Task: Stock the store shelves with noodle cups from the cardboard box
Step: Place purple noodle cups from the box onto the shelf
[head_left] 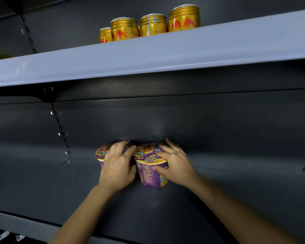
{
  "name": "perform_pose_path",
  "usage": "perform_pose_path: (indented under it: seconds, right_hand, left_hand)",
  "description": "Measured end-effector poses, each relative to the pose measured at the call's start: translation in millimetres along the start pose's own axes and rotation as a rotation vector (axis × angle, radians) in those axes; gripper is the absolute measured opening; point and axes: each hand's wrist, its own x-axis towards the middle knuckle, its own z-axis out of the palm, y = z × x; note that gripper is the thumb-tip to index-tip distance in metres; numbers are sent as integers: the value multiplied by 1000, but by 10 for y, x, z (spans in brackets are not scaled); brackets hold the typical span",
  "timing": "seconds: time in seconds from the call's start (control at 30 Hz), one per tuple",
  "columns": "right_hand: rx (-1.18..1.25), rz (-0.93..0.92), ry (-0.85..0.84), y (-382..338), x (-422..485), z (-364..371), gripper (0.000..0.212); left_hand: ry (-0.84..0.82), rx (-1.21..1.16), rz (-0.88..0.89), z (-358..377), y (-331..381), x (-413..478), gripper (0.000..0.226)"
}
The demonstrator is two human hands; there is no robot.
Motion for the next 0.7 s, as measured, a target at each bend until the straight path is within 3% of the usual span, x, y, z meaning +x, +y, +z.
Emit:
perform_pose_path:
  seconds: [0.13, 0.33, 0.53, 0.7]
  right_hand:
    - [-137, 3, -77, -158, 97, -59, 81]
    - [-205, 166, -176, -460, 301, -37, 72]
    - [-46, 164, -394, -450, 432, -216, 53]
    - [176, 190, -552, -245, 455, -364, 68]
  left_hand:
    - [-187, 124, -163, 29, -109, 65, 67]
    - [-324, 138, -254, 83, -113, 81, 54]
    - [-353, 80, -261, 48, -133, 103, 50]
    - [-365, 86, -258, 48, -144, 82, 52]
